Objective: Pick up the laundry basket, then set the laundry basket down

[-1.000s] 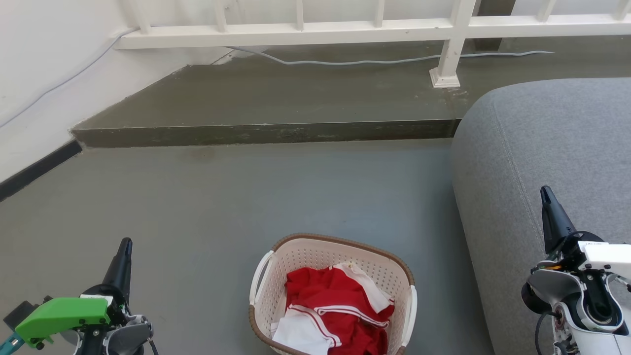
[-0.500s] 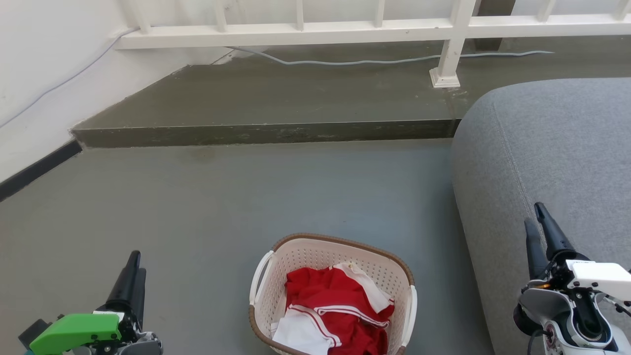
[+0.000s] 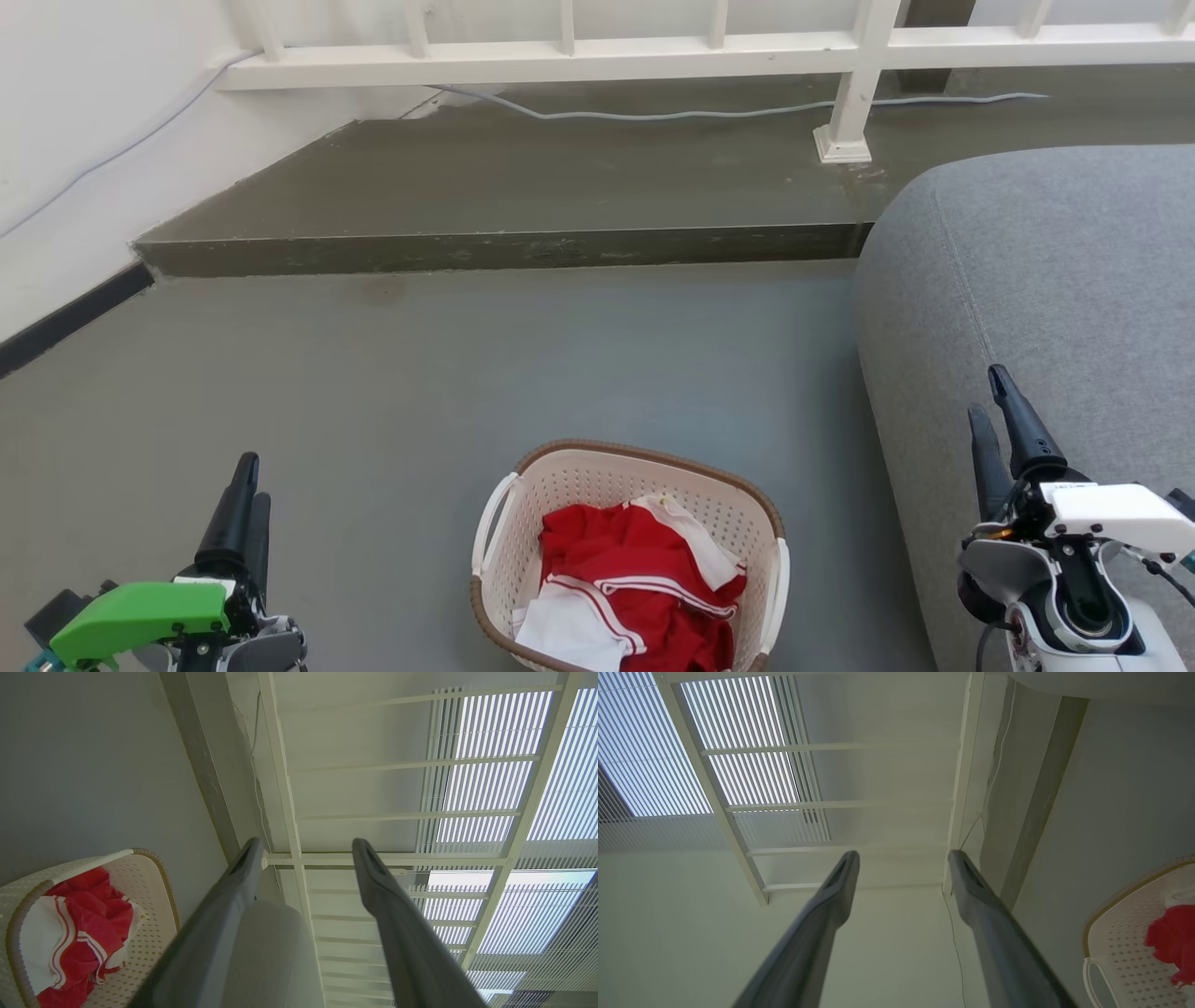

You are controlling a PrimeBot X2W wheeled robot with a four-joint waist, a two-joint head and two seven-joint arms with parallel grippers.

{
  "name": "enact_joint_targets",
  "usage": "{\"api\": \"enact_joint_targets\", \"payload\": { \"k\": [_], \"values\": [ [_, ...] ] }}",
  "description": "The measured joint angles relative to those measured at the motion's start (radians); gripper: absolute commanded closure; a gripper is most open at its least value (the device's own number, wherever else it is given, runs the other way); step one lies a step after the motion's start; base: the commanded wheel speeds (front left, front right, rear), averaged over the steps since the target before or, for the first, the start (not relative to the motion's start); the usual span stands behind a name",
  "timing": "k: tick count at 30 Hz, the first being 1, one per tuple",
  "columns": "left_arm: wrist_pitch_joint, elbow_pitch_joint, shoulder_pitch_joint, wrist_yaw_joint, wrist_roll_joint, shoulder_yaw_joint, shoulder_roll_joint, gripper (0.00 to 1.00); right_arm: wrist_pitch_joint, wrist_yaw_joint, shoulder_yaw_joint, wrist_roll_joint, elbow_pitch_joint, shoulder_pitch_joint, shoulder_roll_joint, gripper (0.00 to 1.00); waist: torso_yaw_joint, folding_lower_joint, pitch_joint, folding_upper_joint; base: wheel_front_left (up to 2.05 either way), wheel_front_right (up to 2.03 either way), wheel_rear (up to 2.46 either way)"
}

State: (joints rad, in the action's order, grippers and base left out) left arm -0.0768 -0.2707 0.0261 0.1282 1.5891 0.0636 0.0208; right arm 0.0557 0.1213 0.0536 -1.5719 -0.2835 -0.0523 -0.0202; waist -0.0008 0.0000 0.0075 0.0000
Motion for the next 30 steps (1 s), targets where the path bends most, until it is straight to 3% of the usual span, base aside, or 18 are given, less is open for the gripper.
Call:
{"api": "enact_joint_targets", "payload": {
  "k": [17, 30],
  "values": [
    [0.074, 0.060, 0.000, 0.000, -0.145, -0.073, 0.046, 0.00, -0.063, 0.000, -0.091, 0.178, 0.023, -0.006, -0.010, 0.00, -0.006, 0.0000, 0.006, 0.0000, 0.00, 0.00, 0.00],
    [0.123, 0.080, 0.000, 0.000, -0.325, -0.140, 0.099, 0.00, -0.101, 0.000, -0.128, 0.362, 0.044, -0.021, -0.012, 0.00, -0.012, 0.0000, 0.009, 0.0000, 0.00, 0.00, 0.00]
  ]
}}
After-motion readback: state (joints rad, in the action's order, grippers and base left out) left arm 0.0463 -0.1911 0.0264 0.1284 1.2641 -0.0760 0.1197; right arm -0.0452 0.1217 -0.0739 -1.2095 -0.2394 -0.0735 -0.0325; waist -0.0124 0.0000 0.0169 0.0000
